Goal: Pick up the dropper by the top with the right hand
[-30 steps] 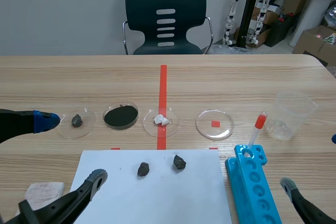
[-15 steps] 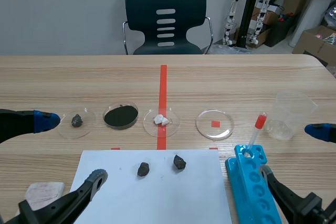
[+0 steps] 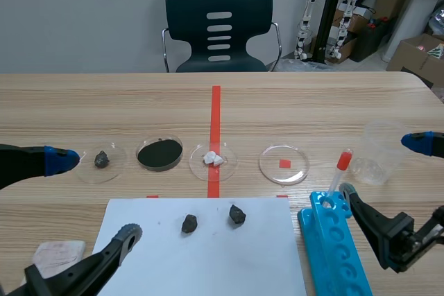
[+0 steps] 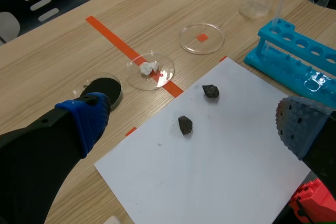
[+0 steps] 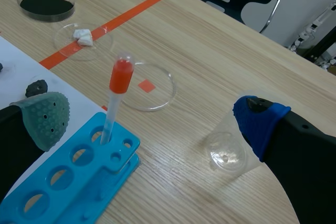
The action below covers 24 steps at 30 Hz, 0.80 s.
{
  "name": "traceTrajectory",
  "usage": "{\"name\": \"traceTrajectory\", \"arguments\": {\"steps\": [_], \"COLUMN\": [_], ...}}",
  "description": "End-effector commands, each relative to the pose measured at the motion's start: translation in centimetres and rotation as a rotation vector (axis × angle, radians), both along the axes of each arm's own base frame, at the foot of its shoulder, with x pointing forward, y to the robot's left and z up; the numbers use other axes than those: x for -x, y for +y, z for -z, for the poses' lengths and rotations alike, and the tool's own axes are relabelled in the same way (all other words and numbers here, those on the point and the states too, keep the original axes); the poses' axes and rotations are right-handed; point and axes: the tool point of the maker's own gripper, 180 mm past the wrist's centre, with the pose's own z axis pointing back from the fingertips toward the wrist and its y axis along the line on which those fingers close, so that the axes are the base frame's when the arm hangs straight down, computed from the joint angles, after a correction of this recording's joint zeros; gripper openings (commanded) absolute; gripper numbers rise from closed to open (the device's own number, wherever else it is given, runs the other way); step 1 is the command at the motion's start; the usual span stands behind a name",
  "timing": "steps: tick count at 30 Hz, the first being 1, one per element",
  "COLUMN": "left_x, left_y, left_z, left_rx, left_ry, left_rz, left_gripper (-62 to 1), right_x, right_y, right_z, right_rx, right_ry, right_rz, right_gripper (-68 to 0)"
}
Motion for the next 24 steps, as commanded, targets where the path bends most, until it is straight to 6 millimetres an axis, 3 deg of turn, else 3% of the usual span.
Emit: {"name": "traceTrajectory", "arguments": {"steps": [1,20,24], "left_x": [-0.1,-0.1,-0.1], "left_y": [-0.1,-0.1,-0.1], "left_z": [-0.6,-0.6,-0.6], "left_rx": [0.027,0.027,0.027], "left_ry": [-0.015,-0.014,-0.014], "left_rz": [-0.010,-0.009,-0.009], "left_gripper": [1.4,1.4,1.4], "right_x": [-0.7,-2.6,-3.0], "right_y": [0.2,1.0,1.1], "right_z": [-0.9,-0.1,-0.4], "right_rx": [-0.017,-0.033,-0.031], "right_ry": [-0.031,-0.027,-0.038], "right_rz": [-0.011,-0.029,-0.031], "right_gripper": [0.4,0.4,-9.3]}}
